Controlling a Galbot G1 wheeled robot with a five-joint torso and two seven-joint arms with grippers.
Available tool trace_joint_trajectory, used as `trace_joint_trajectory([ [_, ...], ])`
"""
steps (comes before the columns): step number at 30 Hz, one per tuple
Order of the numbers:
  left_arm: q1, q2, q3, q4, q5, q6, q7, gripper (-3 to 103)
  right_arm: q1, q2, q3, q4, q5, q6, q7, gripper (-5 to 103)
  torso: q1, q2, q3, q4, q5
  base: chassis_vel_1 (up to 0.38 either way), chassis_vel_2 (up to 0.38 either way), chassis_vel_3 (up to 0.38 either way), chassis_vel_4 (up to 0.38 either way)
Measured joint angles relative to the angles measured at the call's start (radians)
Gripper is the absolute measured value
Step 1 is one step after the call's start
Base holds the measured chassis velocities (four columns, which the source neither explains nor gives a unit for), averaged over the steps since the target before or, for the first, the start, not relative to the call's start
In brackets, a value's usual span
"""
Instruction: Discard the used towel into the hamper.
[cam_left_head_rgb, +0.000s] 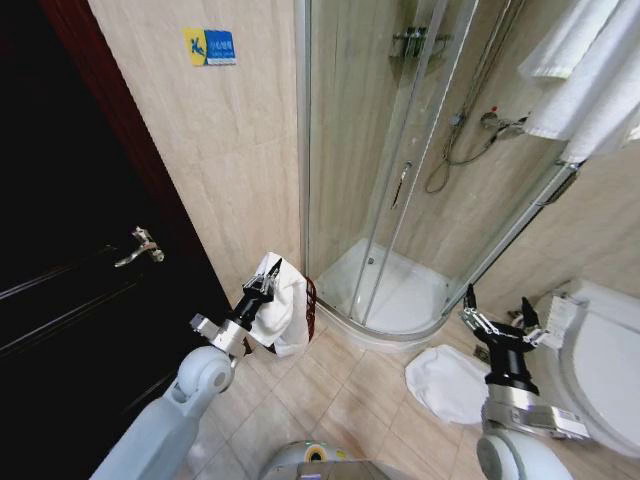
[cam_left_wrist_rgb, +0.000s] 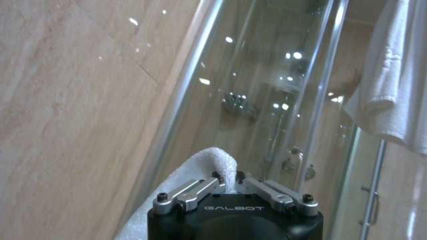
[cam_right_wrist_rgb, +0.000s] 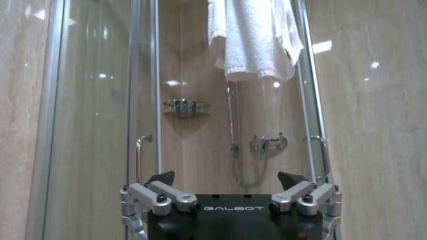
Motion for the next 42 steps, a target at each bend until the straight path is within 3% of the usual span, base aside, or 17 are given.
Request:
trace_joint_trajectory([
  [22,0.001,0.011,-0.01,0.023,0.006,-0.014,0.014,2,-0.007,0.021,-0.018,-0.029,-0.019,0.073,-0.019,100,0.0,0.0,0.0,0.0001,0.0,-0.081,0.076,0.074,-0.078],
  [27,-0.049,0.047,0.047,0.071,0.007,-0.021,0.009,2,-0.009,0.024,-0.018,-0.042,-0.03,0.077,-0.019,100,0.0,0.0,0.0,0.0002,0.0001,0.0,0.0,0.0,0.0],
  [34,-0.224,0.091,0.195,0.222,0.0,-0.044,0.003,2,-0.027,0.028,-0.02,-0.07,-0.036,0.113,-0.027,100,0.001,0.0,0.0,-0.0001,-0.0001,0.0,0.0,0.0,0.0],
  [42,-0.347,0.061,0.297,0.358,-0.004,-0.069,0.001,2,-0.026,0.028,-0.017,-0.098,-0.036,0.129,-0.031,100,0.001,0.0,0.0,0.0,0.0001,0.0,0.0,0.0,0.0],
])
